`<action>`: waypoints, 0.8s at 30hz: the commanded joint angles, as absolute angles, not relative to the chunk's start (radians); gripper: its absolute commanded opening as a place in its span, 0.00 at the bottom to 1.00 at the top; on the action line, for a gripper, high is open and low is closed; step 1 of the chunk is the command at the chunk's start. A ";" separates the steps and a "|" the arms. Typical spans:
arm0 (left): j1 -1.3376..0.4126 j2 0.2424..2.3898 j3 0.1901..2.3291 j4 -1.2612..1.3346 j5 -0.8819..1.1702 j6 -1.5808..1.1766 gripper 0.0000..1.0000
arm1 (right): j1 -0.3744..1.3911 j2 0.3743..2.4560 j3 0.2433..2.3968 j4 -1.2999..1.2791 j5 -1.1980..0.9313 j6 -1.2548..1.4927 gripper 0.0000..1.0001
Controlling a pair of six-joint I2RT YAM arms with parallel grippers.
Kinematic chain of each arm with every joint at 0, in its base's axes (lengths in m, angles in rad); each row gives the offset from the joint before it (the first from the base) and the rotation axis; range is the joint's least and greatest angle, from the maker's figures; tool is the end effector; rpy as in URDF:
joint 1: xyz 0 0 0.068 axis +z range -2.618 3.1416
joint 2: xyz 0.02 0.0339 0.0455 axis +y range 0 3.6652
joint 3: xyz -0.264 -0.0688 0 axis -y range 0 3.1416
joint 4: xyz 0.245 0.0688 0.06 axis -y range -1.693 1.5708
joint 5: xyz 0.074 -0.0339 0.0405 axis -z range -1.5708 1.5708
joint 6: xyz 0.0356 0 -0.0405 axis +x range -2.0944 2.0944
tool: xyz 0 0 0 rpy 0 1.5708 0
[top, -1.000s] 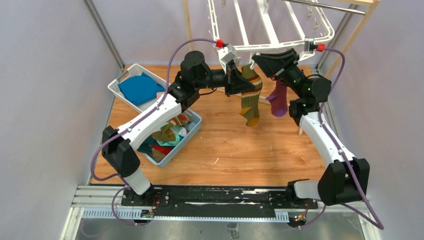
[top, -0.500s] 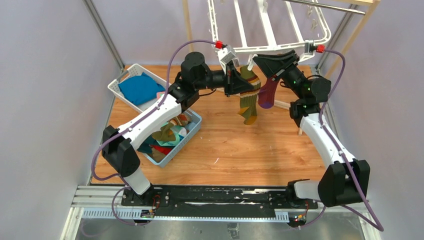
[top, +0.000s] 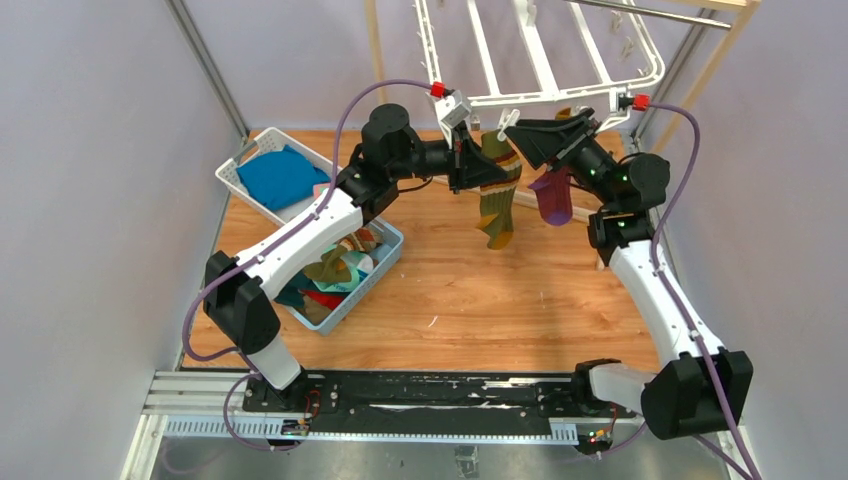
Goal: Remove the socks clipped to the hanger
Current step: Remove the sock from the hanger.
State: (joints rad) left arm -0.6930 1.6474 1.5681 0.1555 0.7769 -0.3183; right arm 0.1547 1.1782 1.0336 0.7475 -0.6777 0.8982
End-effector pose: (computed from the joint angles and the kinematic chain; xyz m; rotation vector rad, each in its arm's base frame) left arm 0.2828 -0.2673 0.4247 0.9563 1.3881 -1.3582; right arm 0.2474 0.0612 0.4392 -0.2613 1.1744 1.2597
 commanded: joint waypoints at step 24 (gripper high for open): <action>-0.701 1.658 1.599 0.205 0.792 -0.365 0.00 | 0.228 1.287 1.033 1.092 -0.707 1.040 0.62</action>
State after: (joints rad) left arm -0.6956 1.6478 1.5707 0.1711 0.7929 -0.3534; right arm 0.2096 1.3254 1.0260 0.9722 -0.6842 1.0084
